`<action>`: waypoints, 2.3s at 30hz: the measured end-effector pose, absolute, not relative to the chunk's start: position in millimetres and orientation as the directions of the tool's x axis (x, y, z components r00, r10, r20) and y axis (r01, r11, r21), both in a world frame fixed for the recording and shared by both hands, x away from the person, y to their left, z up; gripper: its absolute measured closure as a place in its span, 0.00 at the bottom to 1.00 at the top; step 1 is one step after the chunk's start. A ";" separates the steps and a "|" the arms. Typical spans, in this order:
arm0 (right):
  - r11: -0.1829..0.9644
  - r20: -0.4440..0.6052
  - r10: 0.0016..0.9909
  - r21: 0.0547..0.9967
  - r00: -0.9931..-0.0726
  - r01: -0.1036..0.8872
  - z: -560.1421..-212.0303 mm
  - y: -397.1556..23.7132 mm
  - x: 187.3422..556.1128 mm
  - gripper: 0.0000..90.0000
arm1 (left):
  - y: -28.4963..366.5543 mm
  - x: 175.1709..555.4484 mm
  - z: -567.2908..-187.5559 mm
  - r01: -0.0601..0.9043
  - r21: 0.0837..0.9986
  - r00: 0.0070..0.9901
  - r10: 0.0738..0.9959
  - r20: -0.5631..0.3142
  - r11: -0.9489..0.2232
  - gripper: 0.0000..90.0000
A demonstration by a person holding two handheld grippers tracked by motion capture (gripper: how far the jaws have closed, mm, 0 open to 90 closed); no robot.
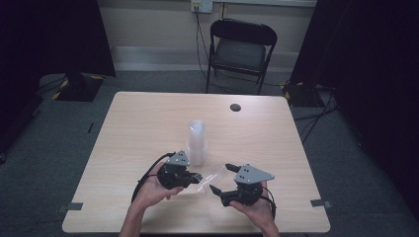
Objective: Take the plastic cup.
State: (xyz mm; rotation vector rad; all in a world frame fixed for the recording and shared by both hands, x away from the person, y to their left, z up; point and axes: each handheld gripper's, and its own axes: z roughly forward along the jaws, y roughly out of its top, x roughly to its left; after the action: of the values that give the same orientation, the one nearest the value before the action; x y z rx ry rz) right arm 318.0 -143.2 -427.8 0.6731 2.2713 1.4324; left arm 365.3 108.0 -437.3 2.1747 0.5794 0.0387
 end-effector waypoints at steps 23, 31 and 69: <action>0.484 -0.149 0.483 0.867 -0.863 0.121 -440.1 -123.1 317.7 0.14 | 118.7 375.7 -434.7 0.441 0.789 0.871 0.417 -0.261 -0.427 0.96; 0.512 -0.172 0.495 0.849 -0.851 0.126 -444.9 -112.0 318.4 0.15 | 116.9 379.5 -435.8 0.482 0.774 0.850 0.435 -0.298 -0.411 0.96; 0.605 -0.347 0.452 0.796 -0.822 -0.003 -439.3 -87.5 316.0 0.29 | 95.5 381.6 -430.1 0.506 0.736 0.842 0.442 -0.309 -0.450 0.94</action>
State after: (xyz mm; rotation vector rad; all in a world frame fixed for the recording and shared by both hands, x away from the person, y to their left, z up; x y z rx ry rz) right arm 316.0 -87.5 -439.3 0.3547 2.3058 1.1447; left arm 381.6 95.5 -430.1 2.1090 0.6910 -0.0896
